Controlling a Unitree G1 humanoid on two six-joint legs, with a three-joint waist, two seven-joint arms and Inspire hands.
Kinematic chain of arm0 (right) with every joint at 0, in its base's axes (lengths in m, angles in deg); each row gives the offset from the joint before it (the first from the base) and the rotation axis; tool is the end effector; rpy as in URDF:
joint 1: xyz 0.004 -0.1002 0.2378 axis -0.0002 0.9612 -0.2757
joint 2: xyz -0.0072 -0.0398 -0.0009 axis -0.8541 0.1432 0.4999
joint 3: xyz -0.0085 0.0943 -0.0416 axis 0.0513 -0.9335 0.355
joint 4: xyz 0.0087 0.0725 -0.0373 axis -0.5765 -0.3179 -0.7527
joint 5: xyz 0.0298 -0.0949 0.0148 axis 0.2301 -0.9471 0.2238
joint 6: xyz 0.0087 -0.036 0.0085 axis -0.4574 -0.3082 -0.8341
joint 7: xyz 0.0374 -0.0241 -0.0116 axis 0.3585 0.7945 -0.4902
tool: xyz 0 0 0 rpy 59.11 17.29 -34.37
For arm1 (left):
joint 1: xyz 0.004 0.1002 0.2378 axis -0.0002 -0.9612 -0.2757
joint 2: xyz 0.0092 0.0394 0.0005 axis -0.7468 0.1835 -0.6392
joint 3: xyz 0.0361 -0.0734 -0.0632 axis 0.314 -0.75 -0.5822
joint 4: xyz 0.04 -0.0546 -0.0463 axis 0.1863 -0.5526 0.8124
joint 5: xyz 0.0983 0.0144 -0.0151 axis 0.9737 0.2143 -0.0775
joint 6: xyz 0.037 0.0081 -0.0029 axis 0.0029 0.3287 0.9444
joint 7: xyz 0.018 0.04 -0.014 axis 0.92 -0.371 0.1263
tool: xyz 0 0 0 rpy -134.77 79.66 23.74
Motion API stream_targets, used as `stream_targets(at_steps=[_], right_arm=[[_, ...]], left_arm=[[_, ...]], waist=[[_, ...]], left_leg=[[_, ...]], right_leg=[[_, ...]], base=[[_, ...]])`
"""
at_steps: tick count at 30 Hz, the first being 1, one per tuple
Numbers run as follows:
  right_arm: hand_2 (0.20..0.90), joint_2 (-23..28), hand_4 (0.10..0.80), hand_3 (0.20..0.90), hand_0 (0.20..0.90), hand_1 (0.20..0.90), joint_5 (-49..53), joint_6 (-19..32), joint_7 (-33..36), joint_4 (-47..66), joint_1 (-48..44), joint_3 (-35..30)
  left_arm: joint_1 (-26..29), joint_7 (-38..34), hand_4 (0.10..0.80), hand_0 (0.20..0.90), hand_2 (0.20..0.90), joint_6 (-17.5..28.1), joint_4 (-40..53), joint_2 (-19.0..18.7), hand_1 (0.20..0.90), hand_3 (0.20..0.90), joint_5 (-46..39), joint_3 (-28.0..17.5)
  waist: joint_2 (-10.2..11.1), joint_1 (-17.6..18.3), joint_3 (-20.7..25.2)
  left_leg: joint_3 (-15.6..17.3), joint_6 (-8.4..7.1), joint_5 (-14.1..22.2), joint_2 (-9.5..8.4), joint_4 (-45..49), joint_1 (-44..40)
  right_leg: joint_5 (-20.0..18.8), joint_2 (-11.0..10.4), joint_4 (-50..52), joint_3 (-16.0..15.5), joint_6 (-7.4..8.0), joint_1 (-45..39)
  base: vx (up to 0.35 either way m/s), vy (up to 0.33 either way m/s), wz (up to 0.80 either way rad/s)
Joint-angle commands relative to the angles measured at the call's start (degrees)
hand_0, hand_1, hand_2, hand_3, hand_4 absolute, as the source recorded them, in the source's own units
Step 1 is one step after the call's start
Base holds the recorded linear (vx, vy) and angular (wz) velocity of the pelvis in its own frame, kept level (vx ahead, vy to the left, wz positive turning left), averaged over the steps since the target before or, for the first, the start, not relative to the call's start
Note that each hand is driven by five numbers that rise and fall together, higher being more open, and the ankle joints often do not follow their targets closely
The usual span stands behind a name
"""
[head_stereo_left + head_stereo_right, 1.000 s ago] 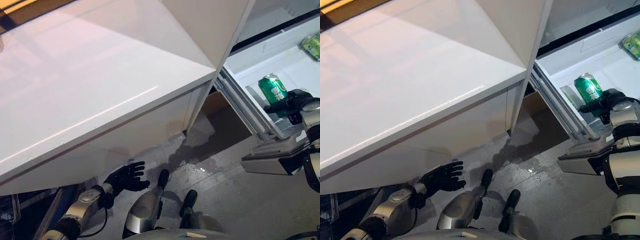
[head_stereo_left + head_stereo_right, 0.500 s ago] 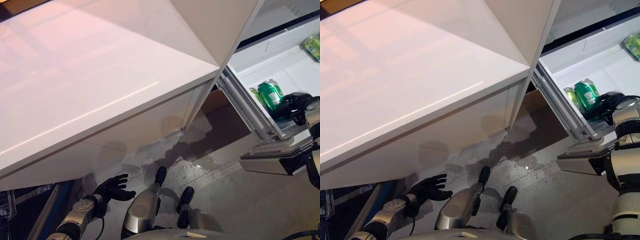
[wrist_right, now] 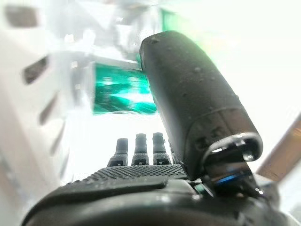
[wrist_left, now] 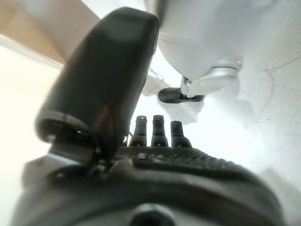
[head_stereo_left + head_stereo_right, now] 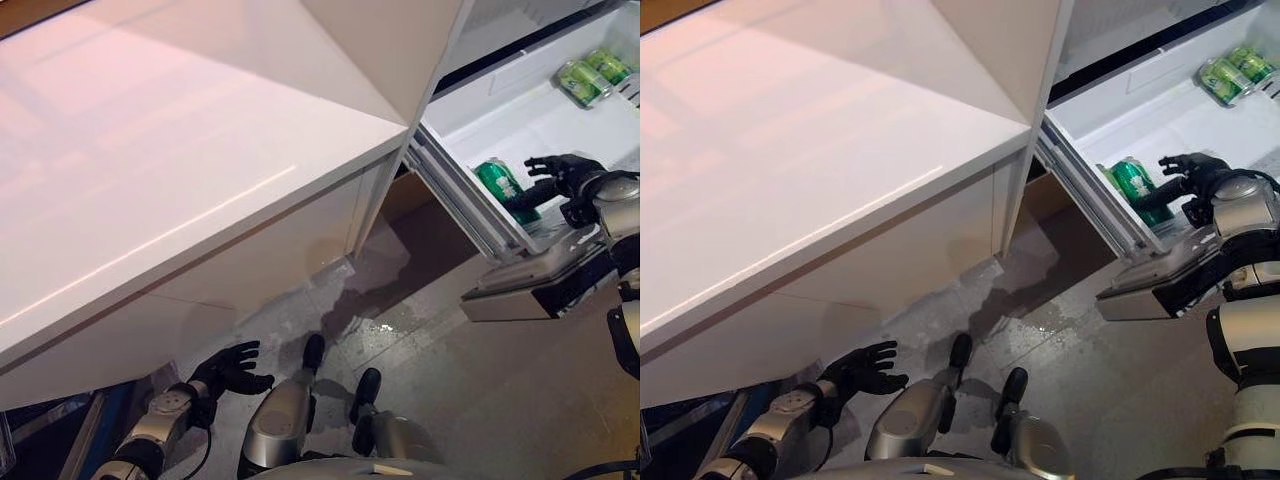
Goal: Put drinks into fridge and close the fridge
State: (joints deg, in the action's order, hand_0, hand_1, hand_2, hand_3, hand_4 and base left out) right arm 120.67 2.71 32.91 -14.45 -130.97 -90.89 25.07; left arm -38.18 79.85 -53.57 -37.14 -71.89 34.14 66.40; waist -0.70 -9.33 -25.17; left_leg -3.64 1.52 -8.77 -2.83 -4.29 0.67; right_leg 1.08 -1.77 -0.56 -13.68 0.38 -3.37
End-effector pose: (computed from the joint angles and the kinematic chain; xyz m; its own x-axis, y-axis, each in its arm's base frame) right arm 0.3205 -0.3285 0.2264 0.9258 -0.3181 -0.2044 0.1315 0.7777 -0.6147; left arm 0.1508 0.2550 -0.0642 0.6543 -0.1170 -0.7471 0.2113 0.9769 0.0321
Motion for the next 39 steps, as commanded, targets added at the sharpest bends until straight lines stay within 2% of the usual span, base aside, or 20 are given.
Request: stream_targets(at_steps=[1, 3, 5, 6, 8, 10, 15, 22, 23, 27, 29, 32, 34, 39], right_arm=[[0.9, 6.2, 0.8, 0.9, 0.9, 0.9, 13.6, 16.2, 20.2, 15.3, -4.6, -3.0], [0.9, 5.6, 0.8, 0.9, 0.9, 0.9, 14.8, 24.4, 28.7, 21.4, -0.5, -9.8], [0.9, 4.6, 0.8, 0.9, 0.9, 0.9, 15.7, 29.4, 34.7, 26.6, 4.6, -16.6], [0.9, 3.2, 0.8, 0.9, 0.9, 0.9, 15.5, 34.1, 38.5, 29.9, 9.7, -21.9], [0.9, 0.6, 0.8, 0.9, 0.9, 0.9, 14.3, 41.5, 43.9, 33.1, 15.8, -27.8], [0.9, -2.4, 0.8, 0.9, 0.9, 0.9, 12.0, 45.0, 47.2, 34.1, 20.8, -32.0], [0.9, -7.5, 0.8, 0.9, 0.9, 0.9, 16.0, 46.3, 47.0, 31.0, 28.7, -35.5], [0.9, -12.1, 0.8, 0.9, 0.9, 0.9, 23.3, 44.5, 41.9, 29.6, 32.0, -34.1], [0.9, -12.3, 0.8, 0.9, 0.9, 0.9, 24.0, 44.5, 41.8, 29.6, 31.6, -33.9], [0.9, -13.3, 0.8, 0.9, 0.9, 0.9, 30.5, 45.1, 39.4, 28.8, 26.4, -30.9], [0.9, -13.9, 0.8, 0.9, 0.9, 0.9, 33.3, 43.5, 37.4, 28.4, 23.6, -29.2], [0.9, -15.4, 0.8, 0.9, 0.9, 0.9, 35.1, 40.9, 32.3, 27.7, 20.5, -26.3], [0.9, -15.5, 0.8, 0.9, 0.9, 0.9, 35.7, 40.8, 30.6, 27.5, 19.1, -24.6], [0.9, -14.3, 0.8, 0.9, 0.9, 0.9, 37.8, 39.5, 24.0, 26.0, 12.8, -19.6]], left_arm=[[-3.9, 0.0, 0.8, 0.9, 0.9, 3.3, -3.3, 0.6, 0.9, 0.9, 2.8, -1.9], [-4.4, -0.8, 0.8, 0.9, 0.9, 4.1, -6.1, 1.6, 0.9, 0.9, 3.6, -2.8], [-4.7, -1.8, 0.8, 0.9, 0.9, 4.0, -7.8, 2.8, 0.9, 0.9, 4.0, -3.6], [-5.1, -2.2, 0.8, 0.9, 0.9, 4.0, -8.9, 3.6, 0.9, 0.9, 4.2, -4.3], [-5.5, -2.7, 0.8, 0.9, 0.9, 4.0, -10.1, 4.4, 0.9, 0.9, 4.5, -4.6], [-5.3, -2.9, 0.8, 0.9, 0.9, 3.6, -11.3, 5.2, 0.9, 0.9, 4.9, -4.7], [-4.8, -2.9, 0.8, 0.9, 0.9, 3.6, -11.9, 6.2, 0.9, 0.9, 5.9, -4.3], [-3.6, -2.4, 0.8, 0.9, 0.9, 4.2, -10.6, 7.4, 0.9, 0.9, 5.7, -2.8], [-3.3, -2.5, 0.8, 0.9, 0.9, 4.2, -10.3, 7.4, 0.9, 0.9, 5.7, -2.5], [1.0, -3.4, 0.8, 0.9, 0.9, 4.4, -7.2, 6.8, 0.9, 0.9, 4.7, 0.8], [2.0, -4.1, 0.8, 0.9, 0.9, 4.3, -6.3, 7.1, 0.9, 0.9, 3.4, 1.4], [2.8, -5.7, 0.8, 0.9, 0.9, 3.3, -5.0, 7.5, 0.9, 0.9, 1.5, 1.9], [3.1, -6.4, 0.8, 0.9, 0.9, 3.4, -4.7, 7.5, 0.9, 0.9, 0.7, 2.1], [3.0, -8.8, 0.8, 0.9, 0.9, 3.1, -2.5, 7.5, 0.9, 0.9, -3.1, 1.6]], waist=[[2.0, 1.5, 6.0], [2.2, 2.6, 7.0], [2.1, 3.8, 8.1], [1.8, 4.6, 8.8], [1.6, 5.3, 9.8], [1.4, 6.1, 10.8], [0.8, 7.2, 11.9], [0.5, 7.6, 11.0], [0.5, 7.5, 10.5], [0.1, 6.9, 4.3], [-0.4, 6.7, 2.7], [-0.8, 6.2, 0.9], [-1.1, 5.8, 0.0], [-2.4, 3.7, -2.3]], left_leg=[[4.1, 1.33, 11.8, -1.11, 8.6, 0.5], [4.4, 1.52, 12.5, -1.2, 8.5, -0.2], [4.6, 1.59, 12.6, -1.34, 8.1, -0.6], [4.8, 1.74, 12.8, -1.39, 7.5, -1.1], [5.0, 1.85, 13.1, -1.43, 7.1, -1.8], [5.5, 1.89, 13.4, -1.46, 6.7, -2.5], [6.6, 2.24, 14.2, -1.32, 7.1, -3.6], [7.5, 3.29, 17.3, -1.36, 13.7, -2.3], [7.3, 3.47, 17.7, -1.41, 15.1, -1.6], [6.5, 5.38, 23.5, -2.23, 31.0, 8.3], [6.8, 5.95, 25.7, -2.47, 36.7, 11.9], [6.9, 6.44, 27.6, -3.12, 42.9, 16.2], [6.2, 6.44, 29.1, -3.64, 45.2, 17.6], [4.8, 6.52, 27.5, -5.07, 46.7, 23.0]], right_leg=[[2.4, -0.7, 8.0, 1.5, 1.35, 4.6], [2.8, -0.6, 8.0, 2.5, 1.68, 4.3], [2.6, -0.4, 7.5, 3.4, 1.92, 4.2], [2.7, -0.3, 7.2, 4.0, 2.05, 4.1], [2.8, -0.2, 6.8, 4.8, 2.23, 3.7], [2.8, -0.1, 6.5, 5.4, 2.42, 3.3], [3.1, -0.4, 6.9, 6.4, 2.54, 2.8], [5.3, -2.0, 12.4, 6.5, 1.72, 3.6], [5.6, -2.3, 13.4, 6.5, 1.52, 4.1], [9.1, -4.4, 27.0, 6.8, -0.56, 12.1], [11.3, -4.9, 33.4, 6.7, -1.59, 15.9], [13.7, -5.4, 40.6, 6.8, -2.82, 20.6], [15.6, -5.0, 43.6, 7.4, -2.91, 22.4], [16.7, -4.7, 48.5, 6.6, -4.18, 28.5]], base=[[0.005, 0.032, -0.23], [0.005, 0.037, -0.22], [-0.012, 0.053, -0.21], [-0.006, 0.049, -0.15], [0.006, 0.032, -0.15], [0.015, 0.016, -0.22], [0.012, -0.012, -0.24], [0.031, -0.047, -0.2], [-0.065, -0.078, -0.01], [-0.204, -0.071, 0.07], [-0.108, 0.001, 0.13], [-0.042, 0.023, 0.18], [-0.009, 0.022, 0.14], [-0.077, 0.053, 0.12]])
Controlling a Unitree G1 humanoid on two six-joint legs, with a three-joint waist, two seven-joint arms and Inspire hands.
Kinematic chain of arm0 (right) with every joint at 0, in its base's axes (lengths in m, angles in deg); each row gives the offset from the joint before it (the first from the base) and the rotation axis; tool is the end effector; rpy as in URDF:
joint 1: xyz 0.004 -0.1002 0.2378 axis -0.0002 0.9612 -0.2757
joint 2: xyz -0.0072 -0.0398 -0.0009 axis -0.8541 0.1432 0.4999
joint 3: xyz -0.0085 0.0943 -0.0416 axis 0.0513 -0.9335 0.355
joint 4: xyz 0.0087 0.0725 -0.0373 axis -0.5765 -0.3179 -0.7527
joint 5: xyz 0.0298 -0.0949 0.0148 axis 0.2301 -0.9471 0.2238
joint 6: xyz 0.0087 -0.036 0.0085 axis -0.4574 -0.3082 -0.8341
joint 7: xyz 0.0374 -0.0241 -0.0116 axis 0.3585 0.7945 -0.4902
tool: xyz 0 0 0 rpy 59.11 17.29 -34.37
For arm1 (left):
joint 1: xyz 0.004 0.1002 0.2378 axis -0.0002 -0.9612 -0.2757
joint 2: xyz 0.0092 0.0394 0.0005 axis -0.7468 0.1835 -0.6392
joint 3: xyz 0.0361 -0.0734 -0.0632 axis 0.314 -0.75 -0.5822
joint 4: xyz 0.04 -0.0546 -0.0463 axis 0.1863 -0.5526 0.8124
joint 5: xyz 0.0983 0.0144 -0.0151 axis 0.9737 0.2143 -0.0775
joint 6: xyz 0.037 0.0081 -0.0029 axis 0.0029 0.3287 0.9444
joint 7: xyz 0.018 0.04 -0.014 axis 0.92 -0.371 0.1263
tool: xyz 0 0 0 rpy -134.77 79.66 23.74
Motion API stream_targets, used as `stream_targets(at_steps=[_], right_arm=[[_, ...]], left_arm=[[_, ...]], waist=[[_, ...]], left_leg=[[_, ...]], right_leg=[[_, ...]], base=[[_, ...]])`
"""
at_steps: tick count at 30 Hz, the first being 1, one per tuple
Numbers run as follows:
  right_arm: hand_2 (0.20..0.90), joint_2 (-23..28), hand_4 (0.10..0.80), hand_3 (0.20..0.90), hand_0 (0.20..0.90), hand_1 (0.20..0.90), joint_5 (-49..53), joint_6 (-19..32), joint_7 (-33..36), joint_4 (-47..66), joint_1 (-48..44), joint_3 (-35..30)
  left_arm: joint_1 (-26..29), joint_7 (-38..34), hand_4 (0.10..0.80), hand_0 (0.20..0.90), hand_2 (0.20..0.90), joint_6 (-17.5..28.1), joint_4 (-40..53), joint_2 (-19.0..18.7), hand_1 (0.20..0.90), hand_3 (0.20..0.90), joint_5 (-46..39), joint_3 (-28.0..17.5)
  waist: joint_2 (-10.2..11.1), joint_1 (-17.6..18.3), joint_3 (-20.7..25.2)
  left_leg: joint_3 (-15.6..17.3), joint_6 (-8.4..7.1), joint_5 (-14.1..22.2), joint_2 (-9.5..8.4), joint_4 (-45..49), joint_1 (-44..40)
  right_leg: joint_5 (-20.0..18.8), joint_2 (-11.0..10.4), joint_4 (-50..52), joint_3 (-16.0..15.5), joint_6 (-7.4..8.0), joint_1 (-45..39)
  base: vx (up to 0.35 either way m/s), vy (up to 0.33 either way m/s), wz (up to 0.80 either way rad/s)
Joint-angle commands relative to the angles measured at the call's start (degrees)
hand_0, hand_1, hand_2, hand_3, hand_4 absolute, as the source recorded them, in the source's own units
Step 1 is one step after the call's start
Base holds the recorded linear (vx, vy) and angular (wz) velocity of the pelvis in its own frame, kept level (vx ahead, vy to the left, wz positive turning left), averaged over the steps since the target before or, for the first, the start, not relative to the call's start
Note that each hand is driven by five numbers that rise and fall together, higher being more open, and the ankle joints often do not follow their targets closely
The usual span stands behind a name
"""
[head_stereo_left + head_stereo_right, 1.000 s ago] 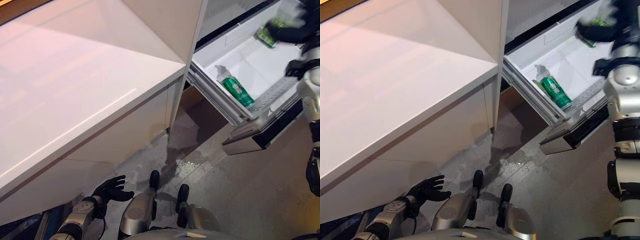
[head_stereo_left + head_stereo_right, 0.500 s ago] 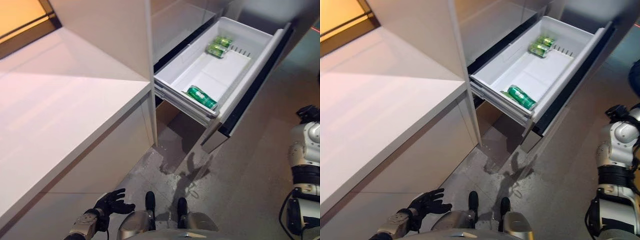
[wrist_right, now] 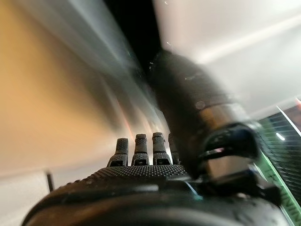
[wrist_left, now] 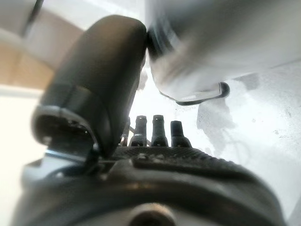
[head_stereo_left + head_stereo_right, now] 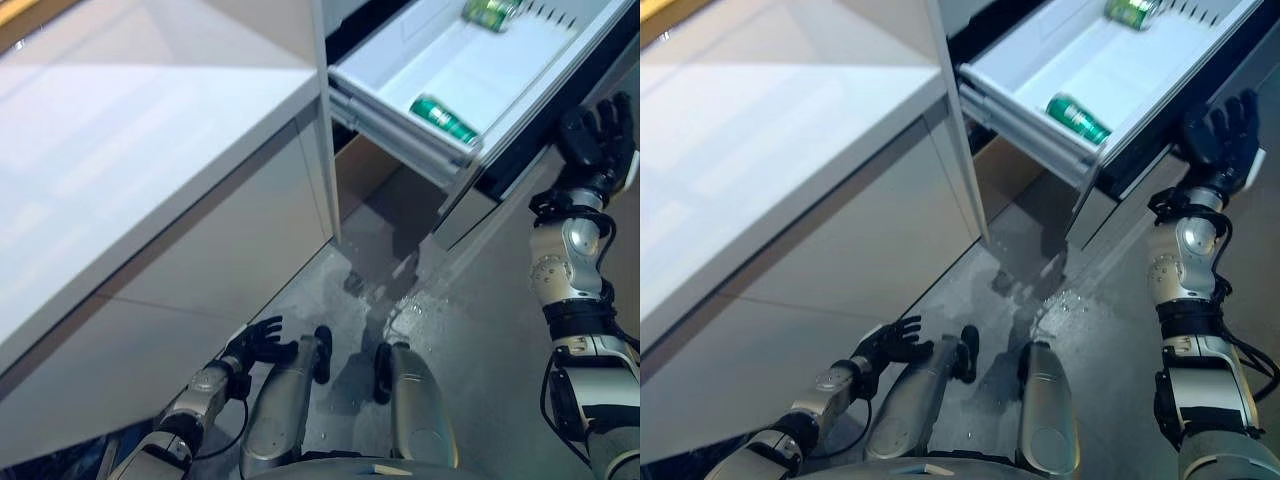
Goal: Put drinks into fridge and close the fridge
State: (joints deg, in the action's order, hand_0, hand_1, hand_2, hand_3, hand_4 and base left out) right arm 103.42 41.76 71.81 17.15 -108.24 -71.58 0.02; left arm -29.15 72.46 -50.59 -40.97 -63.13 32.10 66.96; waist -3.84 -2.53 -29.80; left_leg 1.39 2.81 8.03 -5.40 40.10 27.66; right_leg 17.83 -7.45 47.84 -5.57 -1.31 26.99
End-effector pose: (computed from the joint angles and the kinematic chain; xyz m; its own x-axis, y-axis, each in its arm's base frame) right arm 0.3046 -0.2785 0.1929 0.7206 -0.5728 0.3906 0.3324 0.7799 0.5304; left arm 0.1949 0.2036 -0.0588 0.7685 -0.1206 -0.6283 0.1467 0.9891 -0.0105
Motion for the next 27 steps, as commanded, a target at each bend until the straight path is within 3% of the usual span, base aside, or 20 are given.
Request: stream_targets(at_steps=[1, 8, 13, 18, 27], right_arm=[[0.9, 3.1, 0.8, 0.9, 0.9, 0.9, -1.0, 0.4, -8.5, 3.0, -7.8, 6.2], [0.9, 2.2, 0.8, 0.9, 0.9, 0.9, 0.6, 0.1, -15.6, 0.2, -16.2, 12.7], [0.9, 0.4, 0.8, 0.9, 0.9, 0.9, 3.7, -3.1, -19.5, -0.7, -20.9, 16.0], [0.9, -1.5, 0.8, 0.9, 0.9, 0.9, 3.9, -4.1, -19.4, -3.6, -23.8, 17.5], [0.9, -2.5, 0.8, 0.9, 0.9, 0.9, 3.0, -4.9, -19.0, -6.7, -24.0, 18.1]], left_arm=[[-6.4, -1.5, 0.8, 0.9, 0.9, 0.3, 1.4, -1.3, 0.9, 0.9, -1.3, 0.7], [-9.0, -1.3, 0.8, 0.9, 0.9, 1.7, -0.2, -1.4, 0.9, 0.9, -2.3, -0.8], [-9.9, 0.3, 0.8, 0.9, 0.9, 2.4, -0.8, -1.8, 0.9, 0.9, -2.2, -1.3], [-10.3, 2.2, 0.8, 0.9, 0.9, 3.8, -0.4, -2.1, 0.9, 0.9, -1.8, -0.8], [-11.0, 2.6, 0.8, 0.9, 0.9, 5.3, -0.6, -2.9, 0.9, 0.9, 0.5, 0.4]], waist=[[0.6, -3.5, 2.1], [-0.7, -6.5, 1.0], [-1.2, -8.8, 1.1], [-1.3, -11.1, 1.5], [-0.4, -12.7, 2.5]], left_leg=[[-0.5, 5.15, 10.1, -2.76, 1.8, -3.7], [-2.3, 4.04, 6.3, -3.83, -3.5, -4.2], [-4.0, 3.4, 4.1, -4.01, -7.6, -6.0], [-5.8, 2.97, 2.0, -3.89, -12.0, -8.1], [-8.3, 2.29, -1.5, -3.06, -20.1, -12.4]], right_leg=[[-0.1, 1.1, 0.2, -1.8, -2.63, -1.5], [-0.6, 0.2, -1.8, -3.3, -2.88, -1.9], [-1.1, -1.1, -4.1, -4.7, -2.34, -4.0], [-2.3, -2.1, -7.2, -6.3, -1.12, -6.5], [-5.3, -1.7, -14.8, -7.9, 1.17, -10.8]], base=[[-0.048, 0.062, 0.08], [0.0, 0.095, 0.14], [0.053, 0.083, 0.04], [0.057, 0.037, 0.27], [0.036, -0.005, 0.22]])
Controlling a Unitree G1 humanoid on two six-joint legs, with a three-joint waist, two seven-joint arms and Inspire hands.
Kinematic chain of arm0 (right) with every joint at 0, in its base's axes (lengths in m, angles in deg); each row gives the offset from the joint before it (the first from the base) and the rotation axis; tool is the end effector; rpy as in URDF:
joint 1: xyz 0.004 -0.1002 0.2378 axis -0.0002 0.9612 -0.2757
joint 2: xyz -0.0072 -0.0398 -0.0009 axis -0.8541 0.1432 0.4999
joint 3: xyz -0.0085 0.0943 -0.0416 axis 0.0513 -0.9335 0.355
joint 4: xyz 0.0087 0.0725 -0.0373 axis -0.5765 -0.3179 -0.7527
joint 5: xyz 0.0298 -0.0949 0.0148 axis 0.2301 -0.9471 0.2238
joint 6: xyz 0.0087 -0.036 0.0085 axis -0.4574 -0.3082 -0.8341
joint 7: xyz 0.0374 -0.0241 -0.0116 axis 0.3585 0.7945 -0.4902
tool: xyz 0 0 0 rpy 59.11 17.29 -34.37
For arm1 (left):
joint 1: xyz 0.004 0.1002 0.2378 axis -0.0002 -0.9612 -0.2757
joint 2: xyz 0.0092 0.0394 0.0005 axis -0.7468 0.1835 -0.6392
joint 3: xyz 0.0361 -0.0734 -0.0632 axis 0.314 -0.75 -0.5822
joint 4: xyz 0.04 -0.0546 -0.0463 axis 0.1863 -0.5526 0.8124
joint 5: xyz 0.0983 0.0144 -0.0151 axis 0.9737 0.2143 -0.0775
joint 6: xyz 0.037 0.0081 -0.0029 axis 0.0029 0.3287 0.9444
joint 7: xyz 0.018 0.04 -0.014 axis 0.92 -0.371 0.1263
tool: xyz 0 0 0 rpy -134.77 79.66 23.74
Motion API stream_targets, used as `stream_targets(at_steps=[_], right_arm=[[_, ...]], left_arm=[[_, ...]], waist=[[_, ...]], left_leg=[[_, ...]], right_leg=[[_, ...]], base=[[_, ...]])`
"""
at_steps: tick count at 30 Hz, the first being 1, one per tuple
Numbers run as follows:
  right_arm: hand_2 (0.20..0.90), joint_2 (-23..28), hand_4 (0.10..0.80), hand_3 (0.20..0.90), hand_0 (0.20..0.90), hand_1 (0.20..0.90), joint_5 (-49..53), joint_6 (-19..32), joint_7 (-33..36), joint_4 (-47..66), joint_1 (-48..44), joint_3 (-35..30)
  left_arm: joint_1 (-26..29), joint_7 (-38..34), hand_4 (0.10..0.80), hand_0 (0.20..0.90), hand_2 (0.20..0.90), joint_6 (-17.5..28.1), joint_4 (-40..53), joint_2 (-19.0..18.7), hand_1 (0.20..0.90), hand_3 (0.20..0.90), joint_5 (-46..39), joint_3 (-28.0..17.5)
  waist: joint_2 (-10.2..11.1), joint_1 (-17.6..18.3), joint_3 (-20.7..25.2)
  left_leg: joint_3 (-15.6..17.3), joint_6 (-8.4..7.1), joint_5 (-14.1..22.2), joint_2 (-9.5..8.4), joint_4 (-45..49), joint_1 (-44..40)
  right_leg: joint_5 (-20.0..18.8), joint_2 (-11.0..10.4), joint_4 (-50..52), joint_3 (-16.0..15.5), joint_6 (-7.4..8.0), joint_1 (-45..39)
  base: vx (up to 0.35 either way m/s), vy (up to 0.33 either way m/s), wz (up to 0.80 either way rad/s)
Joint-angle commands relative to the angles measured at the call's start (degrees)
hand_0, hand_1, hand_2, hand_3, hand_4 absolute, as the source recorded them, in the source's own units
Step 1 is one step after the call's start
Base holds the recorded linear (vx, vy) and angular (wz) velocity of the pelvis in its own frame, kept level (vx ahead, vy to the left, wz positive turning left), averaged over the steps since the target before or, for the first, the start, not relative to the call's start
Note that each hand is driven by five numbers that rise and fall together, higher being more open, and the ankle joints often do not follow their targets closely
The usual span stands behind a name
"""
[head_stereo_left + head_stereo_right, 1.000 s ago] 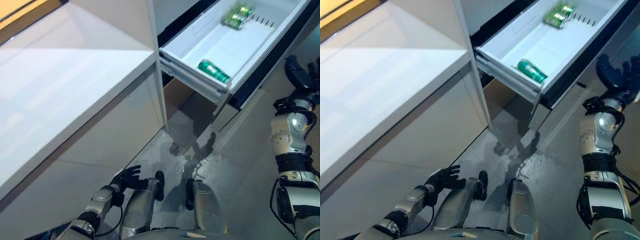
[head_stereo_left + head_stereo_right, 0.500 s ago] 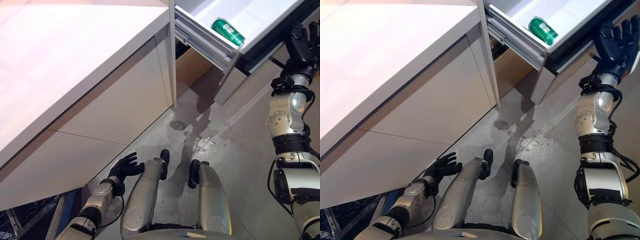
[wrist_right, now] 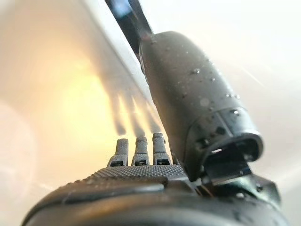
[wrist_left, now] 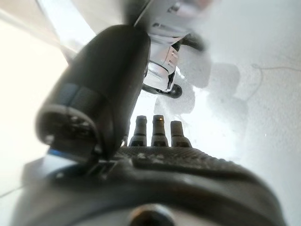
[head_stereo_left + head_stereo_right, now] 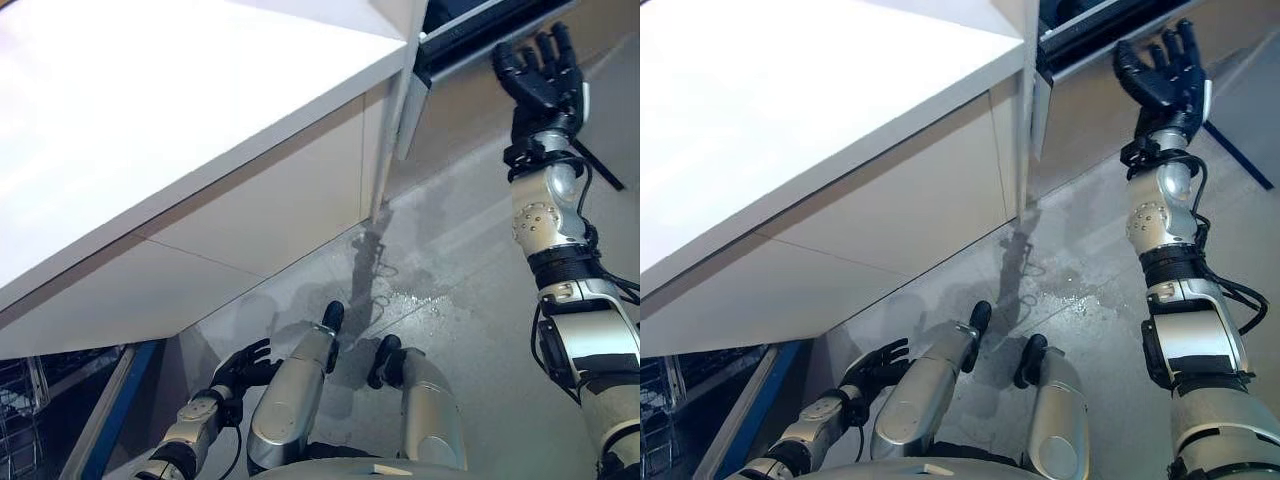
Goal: Put drinks into fridge and close the fridge
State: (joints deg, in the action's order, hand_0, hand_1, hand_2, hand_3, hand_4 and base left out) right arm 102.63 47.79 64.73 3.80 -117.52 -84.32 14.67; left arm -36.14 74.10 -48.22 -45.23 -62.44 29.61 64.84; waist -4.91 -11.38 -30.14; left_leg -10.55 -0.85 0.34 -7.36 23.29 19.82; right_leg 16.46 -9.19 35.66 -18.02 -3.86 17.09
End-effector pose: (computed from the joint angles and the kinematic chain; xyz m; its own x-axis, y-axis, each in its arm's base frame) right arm 0.3406 -0.2358 0.2107 0.9031 -0.2009 0.3796 0.0457 0.9238 0.3802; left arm 0.1477 0.2151 -0.0845 0.6893 -0.0792 -0.7201 0.0429 0.9967 -0.0685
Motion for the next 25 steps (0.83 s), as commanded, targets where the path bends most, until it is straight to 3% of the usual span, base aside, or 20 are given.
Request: stream_targets(at_steps=[1, 5, 10, 14, 19, 21, 25], right_arm=[[0.9, -1.7, 0.8, 0.9, 0.9, 0.9, -3.3, 2.1, -5.6, 2.1, -11.3, 3.4], [0.9, -1.3, 0.8, 0.9, 0.9, 0.9, -2.8, 2.3, -5.7, 0.9, -10.9, 3.4], [0.9, -1.6, 0.8, 0.9, 0.9, 0.9, -2.6, 2.9, -7.6, 1.4, -4.4, 1.8], [0.9, -3.6, 0.8, 0.9, 0.9, 0.9, -7.1, 1.4, -8.8, 8.3, 9.0, 0.5], [0.9, -8.5, 0.8, 0.9, 0.9, 0.9, -14.6, -2.9, -13.0, 16.7, 32.0, -0.8], [0.9, -10.6, 0.8, 0.9, 0.9, 0.9, -17.9, -3.6, -15.9, 15.8, 41.1, -1.1], [0.9, -12.9, 0.8, 0.9, 0.9, 0.9, -24.9, -5.7, -17.6, 9.8, 48.3, -0.4]], left_arm=[[-3.9, 1.1, 0.8, 0.9, 0.9, 3.0, 3.5, -3.8, 0.9, 0.9, 3.2, 2.6], [-3.5, 1.2, 0.8, 0.9, 0.9, 3.2, 2.6, -4.0, 0.9, 0.9, 3.7, 3.0], [-3.9, 1.9, 0.8, 0.9, 0.9, 2.3, 0.5, -3.9, 0.9, 0.9, 4.8, 2.1], [-4.9, 2.6, 0.8, 0.9, 0.9, 1.2, 0.3, -3.2, 0.9, 0.9, 4.3, 0.5], [-7.0, 3.7, 0.8, 0.9, 0.9, 0.3, 1.6, -1.8, 0.9, 0.9, 3.7, -2.5], [-7.9, 3.0, 0.8, 0.9, 0.9, -0.5, 1.3, -1.2, 0.9, 0.9, 3.5, -3.7], [-8.5, 3.6, 0.8, 0.9, 0.9, -1.8, -0.3, -0.8, 0.9, 0.9, 3.1, -6.2]], waist=[[0.8, -3.8, 3.0], [1.0, -3.1, 3.6], [2.5, -0.4, 5.7], [3.9, 3.1, 8.6], [4.7, 7.5, 12.6], [4.8, 9.1, 15.0], [5.0, 10.5, 17.9]], left_leg=[[3.6, 5.89, 5.8, -0.98, -4.2, -4.9], [4.1, 5.85, 3.6, -0.43, -6.6, -5.5], [6.1, 5.55, 3.7, 0.51, -10.0, -8.5], [9.0, 4.83, 2.0, 2.07, -15.8, -11.5], [12.2, 4.5, 1.6, 3.11, -19.9, -14.5], [13.5, 4.21, 1.6, 3.72, -21.4, -16.0], [14.4, 3.57, 2.0, 4.14, -21.9, -18.4]], right_leg=[[-4.4, 0.2, -3.7, 4.5, 3.94, -1.2], [-7.6, 0.8, -7.6, 4.0, 4.25, -1.7], [-10.6, 2.4, -14.7, 5.2, 5.3, -4.3], [-13.2, 4.4, -21.2, 6.9, 6.24, -6.3], [-14.1, 6.0, -26.0, 9.0, 6.63, -8.7], [-13.8, 6.7, -27.5, 9.4, 6.64, -10.3], [-13.2, 7.3, -28.9, 9.0, 6.27, -13.3]], base=[[0.003, -0.02, 0.12], [-0.056, 0.002, 0.03], [-0.012, 0.005, -0.11], [0.036, -0.01, -0.31], [0.023, -0.04, -0.45], [0.024, -0.088, -0.33], [0.047, -0.103, -0.17]])
